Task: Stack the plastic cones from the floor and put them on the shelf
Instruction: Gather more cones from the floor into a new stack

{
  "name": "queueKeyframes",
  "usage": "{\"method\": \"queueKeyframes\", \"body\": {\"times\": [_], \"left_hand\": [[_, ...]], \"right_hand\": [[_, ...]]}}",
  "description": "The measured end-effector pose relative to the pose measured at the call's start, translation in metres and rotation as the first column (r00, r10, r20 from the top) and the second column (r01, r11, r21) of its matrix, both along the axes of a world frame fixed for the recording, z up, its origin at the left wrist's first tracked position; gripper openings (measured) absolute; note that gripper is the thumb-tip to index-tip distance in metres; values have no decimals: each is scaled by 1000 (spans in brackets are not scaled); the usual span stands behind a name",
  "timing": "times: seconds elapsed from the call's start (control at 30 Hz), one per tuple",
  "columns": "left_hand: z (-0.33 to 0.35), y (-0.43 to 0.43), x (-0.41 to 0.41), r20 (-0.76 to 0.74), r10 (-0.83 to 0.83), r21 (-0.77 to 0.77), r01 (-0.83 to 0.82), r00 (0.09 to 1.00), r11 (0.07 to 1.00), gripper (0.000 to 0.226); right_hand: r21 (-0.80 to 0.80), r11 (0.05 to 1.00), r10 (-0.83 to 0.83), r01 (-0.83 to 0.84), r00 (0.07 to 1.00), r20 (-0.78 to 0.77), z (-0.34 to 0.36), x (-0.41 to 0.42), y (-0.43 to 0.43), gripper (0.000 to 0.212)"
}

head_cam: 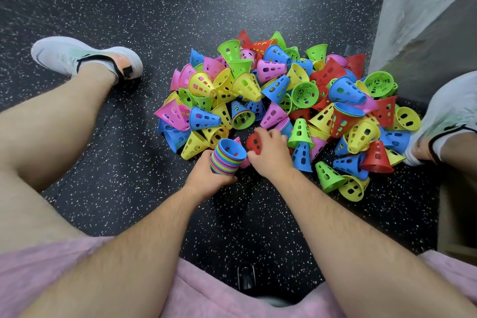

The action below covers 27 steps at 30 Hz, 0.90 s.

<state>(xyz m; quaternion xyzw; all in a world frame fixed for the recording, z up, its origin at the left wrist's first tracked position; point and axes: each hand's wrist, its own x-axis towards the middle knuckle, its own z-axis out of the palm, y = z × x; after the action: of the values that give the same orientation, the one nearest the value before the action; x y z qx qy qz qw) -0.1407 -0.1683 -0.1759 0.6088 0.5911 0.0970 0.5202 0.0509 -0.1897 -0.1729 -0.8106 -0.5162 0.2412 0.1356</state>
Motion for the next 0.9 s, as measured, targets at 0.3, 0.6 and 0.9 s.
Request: {"method": "queueKeyframes", "body": {"times": [0.3, 0.6, 0.9], "left_hand": [[-3, 0, 0, 13, 34, -9, -34, 999, 999, 64], [-11, 4, -4, 51, 122, -5, -122, 991, 993, 69], [-18, 7, -11, 34, 93, -14, -93, 995, 996, 71]], "right_hand": [[363, 909, -30, 203, 902, -430, 27, -5, 5, 46], [301, 953, 72, 32, 941, -330, 8, -14, 1, 35], [-85, 968, 247, -235, 951, 186, -11, 4, 29, 32]]}}
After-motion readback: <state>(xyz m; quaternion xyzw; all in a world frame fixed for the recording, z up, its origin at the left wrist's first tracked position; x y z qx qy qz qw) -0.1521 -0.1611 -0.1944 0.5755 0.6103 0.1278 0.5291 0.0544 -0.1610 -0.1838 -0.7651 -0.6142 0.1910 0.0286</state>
